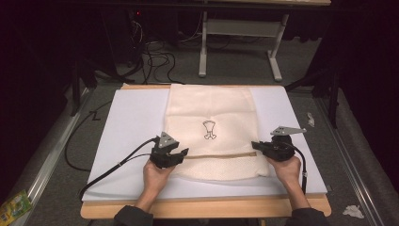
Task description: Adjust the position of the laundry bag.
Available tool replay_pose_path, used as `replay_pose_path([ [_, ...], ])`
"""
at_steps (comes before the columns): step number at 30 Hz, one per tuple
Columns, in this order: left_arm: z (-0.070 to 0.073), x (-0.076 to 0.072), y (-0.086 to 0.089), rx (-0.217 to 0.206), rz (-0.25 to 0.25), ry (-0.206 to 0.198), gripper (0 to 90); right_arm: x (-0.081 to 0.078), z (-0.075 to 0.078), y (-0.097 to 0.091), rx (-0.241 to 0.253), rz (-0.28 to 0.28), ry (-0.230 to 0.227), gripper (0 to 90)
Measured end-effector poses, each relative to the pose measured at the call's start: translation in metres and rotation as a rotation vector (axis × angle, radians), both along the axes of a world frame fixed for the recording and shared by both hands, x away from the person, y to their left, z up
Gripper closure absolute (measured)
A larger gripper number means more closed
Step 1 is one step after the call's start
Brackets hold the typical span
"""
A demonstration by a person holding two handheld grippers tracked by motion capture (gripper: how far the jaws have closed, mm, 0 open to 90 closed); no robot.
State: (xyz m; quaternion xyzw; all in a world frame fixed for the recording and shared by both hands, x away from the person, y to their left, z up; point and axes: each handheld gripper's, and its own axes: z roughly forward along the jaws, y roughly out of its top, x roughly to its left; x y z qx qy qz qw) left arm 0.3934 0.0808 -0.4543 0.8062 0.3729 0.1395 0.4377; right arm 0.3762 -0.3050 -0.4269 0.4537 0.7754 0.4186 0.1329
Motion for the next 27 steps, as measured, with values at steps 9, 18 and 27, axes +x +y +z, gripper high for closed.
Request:
replay_pose_path([
  [9, 0.005, 0.0, -0.035, -0.021, -0.088, 0.014, 51.8, -0.001, 0.002, 0.001, 0.026, 0.006, -0.001, 87.7],
  [18, 0.007, -0.002, -0.064, 0.013, -0.166, 0.005, 55.0, -0.001, 0.002, 0.001, 0.034, 0.005, 0.004, 87.7],
  [27, 0.01, -0.003, -0.088, -0.034, -0.22, 0.012, 54.9, -0.001, 0.007, 0.003, 0.024, 0.011, 0.003, 87.7],
])
